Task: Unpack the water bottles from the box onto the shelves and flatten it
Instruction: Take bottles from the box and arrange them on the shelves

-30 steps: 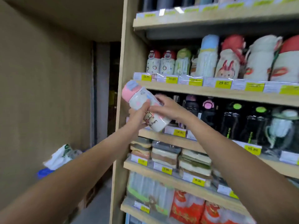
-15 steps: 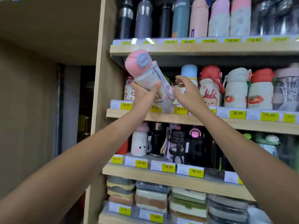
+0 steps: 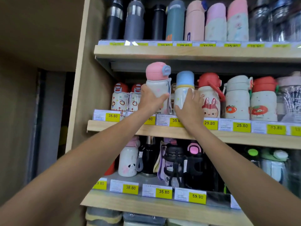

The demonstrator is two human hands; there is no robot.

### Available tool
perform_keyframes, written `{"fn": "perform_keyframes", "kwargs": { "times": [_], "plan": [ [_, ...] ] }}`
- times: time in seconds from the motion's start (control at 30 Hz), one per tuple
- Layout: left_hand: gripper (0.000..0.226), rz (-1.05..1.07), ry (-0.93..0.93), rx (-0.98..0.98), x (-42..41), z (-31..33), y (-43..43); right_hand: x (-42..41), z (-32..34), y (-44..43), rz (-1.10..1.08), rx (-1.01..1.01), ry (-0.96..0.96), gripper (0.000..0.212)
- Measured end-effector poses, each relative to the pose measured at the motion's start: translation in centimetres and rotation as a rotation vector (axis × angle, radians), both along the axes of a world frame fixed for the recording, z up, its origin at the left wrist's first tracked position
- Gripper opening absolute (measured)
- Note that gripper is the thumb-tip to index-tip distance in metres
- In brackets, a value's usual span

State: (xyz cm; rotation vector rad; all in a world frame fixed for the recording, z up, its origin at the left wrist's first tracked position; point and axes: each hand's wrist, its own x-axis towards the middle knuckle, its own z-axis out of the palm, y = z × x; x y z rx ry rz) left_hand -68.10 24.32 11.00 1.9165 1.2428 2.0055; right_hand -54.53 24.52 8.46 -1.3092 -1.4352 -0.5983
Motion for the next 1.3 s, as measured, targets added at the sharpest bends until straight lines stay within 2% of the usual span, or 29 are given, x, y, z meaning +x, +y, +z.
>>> {"fn": "perform_keyframes", "kwargs": {
  "times": [0.13,0.33,0.43,0.67,0.8,0.9,1.1,1.3],
  "plan": [
    [0.078,0.037,0.065,-0.149,0.9,-0.2,1.6,0.0,-0.2,0.8,-0.047,0.027,0.002,0.075],
    [0.072,-0.005,0.144,-0.212,0.5,0.0,2.8,0.0,-0.3,0.9,-0.064,0.033,0.002,0.069],
    [0.066,-0.026,0.185,-0.212,0.2,0.1,2.9,0.0,-0.3,0.8,-0.07,0.022,0.003,0.069],
    [0.068,-0.1,0.203,-0.191,-0.3,0.1,2.5,-0.1,-0.5,0.5,-0.075,0.007,0.008,0.066],
    [0.074,0.04,0.299,-0.206,-0.3,-0.6,1.6,-0.3,-0.7,0.3,-0.075,0.004,0.009,0.063],
    [0.058,0.144,0.297,-0.12,-0.3,-1.9,0.4,-0.4,-1.4,-0.2,0.031,0.059,0.074,0.054],
    [0.036,0.114,0.257,-0.049,0.2,-4.9,-3.0,-1.5,-4.0,-3.2,0.35,0.069,0.248,0.05],
    [0.05,-0.071,0.186,-0.096,2.5,-9.0,-6.6,0.1,-7.8,-7.5,0.416,-0.04,0.267,0.044]
  ]
}}
